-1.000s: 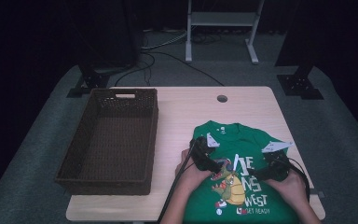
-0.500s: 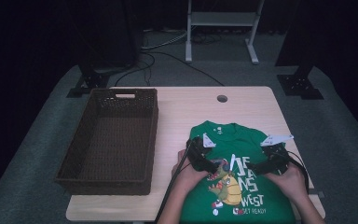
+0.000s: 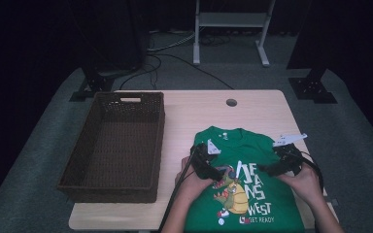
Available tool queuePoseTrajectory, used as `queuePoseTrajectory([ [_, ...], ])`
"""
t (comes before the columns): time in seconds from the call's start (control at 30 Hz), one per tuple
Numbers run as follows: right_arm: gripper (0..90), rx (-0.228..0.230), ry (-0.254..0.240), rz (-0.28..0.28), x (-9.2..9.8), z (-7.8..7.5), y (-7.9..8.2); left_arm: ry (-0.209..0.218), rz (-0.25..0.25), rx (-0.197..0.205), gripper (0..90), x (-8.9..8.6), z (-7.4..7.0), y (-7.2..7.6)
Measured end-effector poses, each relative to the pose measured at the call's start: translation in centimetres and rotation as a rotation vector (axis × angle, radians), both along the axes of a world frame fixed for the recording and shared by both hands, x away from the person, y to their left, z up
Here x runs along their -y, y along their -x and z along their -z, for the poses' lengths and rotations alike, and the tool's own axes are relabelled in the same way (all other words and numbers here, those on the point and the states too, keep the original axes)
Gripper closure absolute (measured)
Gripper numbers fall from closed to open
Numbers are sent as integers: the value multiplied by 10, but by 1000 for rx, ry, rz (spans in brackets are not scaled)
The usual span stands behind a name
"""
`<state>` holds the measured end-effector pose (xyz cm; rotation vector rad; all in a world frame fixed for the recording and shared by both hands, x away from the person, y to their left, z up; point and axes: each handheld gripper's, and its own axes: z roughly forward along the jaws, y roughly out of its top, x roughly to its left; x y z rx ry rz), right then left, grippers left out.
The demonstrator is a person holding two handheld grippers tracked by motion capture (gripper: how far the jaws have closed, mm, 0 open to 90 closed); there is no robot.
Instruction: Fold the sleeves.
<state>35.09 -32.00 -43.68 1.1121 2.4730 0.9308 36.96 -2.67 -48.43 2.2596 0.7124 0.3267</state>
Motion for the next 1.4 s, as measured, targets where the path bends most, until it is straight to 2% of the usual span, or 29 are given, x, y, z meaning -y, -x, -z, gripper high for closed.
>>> queuePoseTrajectory([
  [0.33, 0, -18, -15, 15, 7, -3, -10, 0, 0, 1, 0, 0, 0, 0],
  [0.4, 36, -20, -20, 18, 8, -5, -13, 0, 0, 1, 0, 0, 0, 0],
  [0.57, 50, -19, -5, 4, 6, -6, -17, 1, 0, 0, 0, 0, 0, 0],
  [0.73, 76, -34, -15, 1, 8, -6, -22, 1, 0, 0, 0, 0, 0, 0],
  [0.9, 82, -36, -16, 15, 13, -8, -27, 0, 0, 0, 0, 0, 0, 0],
  [1.03, 130, -24, -25, 27, 19, -12, -32, 2, 0, 0, 0, 0, 0, 0],
  [1.4, 222, -35, -38, 31, 32, -18, -40, 3, -1, 0, 0, 0, 0, 0],
])
